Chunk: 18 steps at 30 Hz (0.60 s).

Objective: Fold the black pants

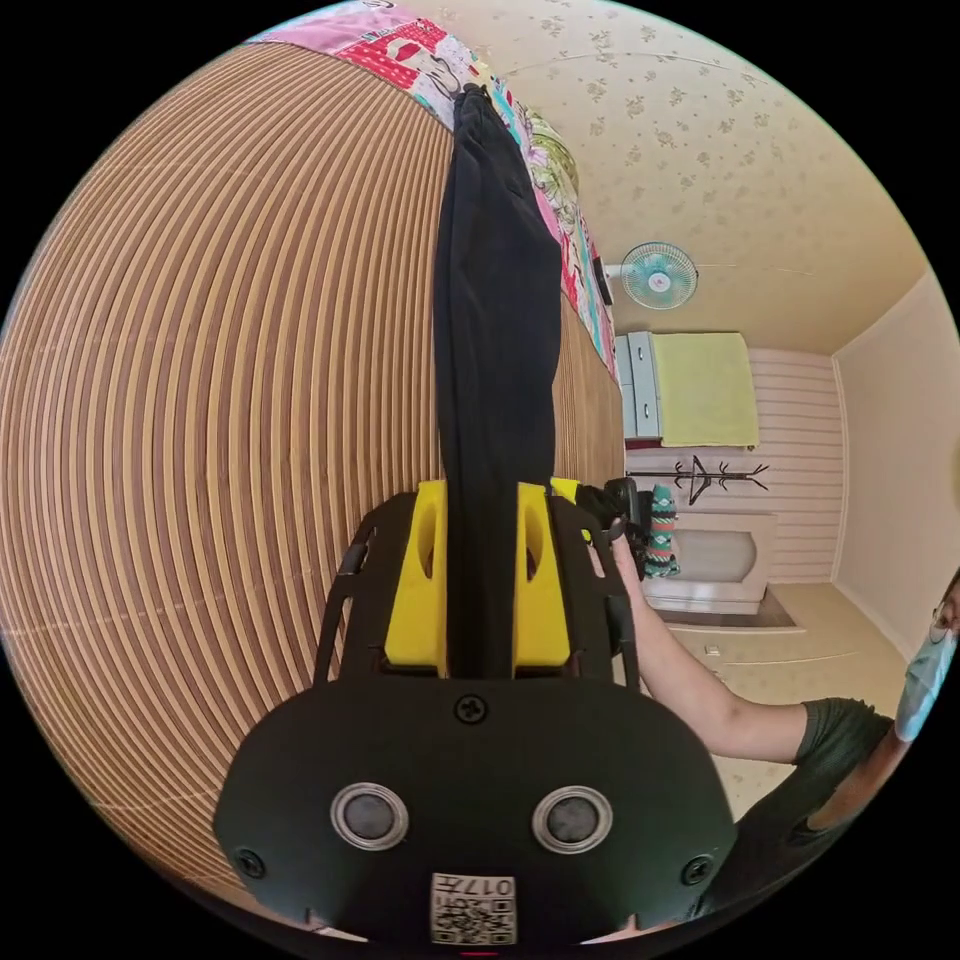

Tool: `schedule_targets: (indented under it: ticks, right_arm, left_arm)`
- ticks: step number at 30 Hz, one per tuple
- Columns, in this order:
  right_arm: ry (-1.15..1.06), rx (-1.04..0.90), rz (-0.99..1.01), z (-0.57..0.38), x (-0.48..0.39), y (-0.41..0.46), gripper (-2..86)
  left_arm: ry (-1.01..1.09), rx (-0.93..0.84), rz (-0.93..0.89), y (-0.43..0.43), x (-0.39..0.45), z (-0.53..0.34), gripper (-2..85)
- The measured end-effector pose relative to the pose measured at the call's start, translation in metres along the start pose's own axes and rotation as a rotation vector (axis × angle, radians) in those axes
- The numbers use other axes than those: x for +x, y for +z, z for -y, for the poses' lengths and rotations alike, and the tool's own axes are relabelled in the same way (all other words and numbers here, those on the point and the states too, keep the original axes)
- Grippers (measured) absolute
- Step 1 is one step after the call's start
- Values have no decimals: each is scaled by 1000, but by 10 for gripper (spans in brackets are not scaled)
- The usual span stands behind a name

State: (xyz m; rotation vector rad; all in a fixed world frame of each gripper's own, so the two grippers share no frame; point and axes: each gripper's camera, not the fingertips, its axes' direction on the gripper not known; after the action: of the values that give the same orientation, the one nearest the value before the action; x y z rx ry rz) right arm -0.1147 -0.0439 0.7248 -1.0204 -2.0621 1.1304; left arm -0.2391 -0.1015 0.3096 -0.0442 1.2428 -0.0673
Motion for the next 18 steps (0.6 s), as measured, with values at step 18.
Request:
schedule_targets:
  ticks: [18]
  right_arm:
    - [-471, 92, 281, -182, -162, -70, 25]
  left_arm:
    - [443, 177, -334, -96, 201, -90, 66]
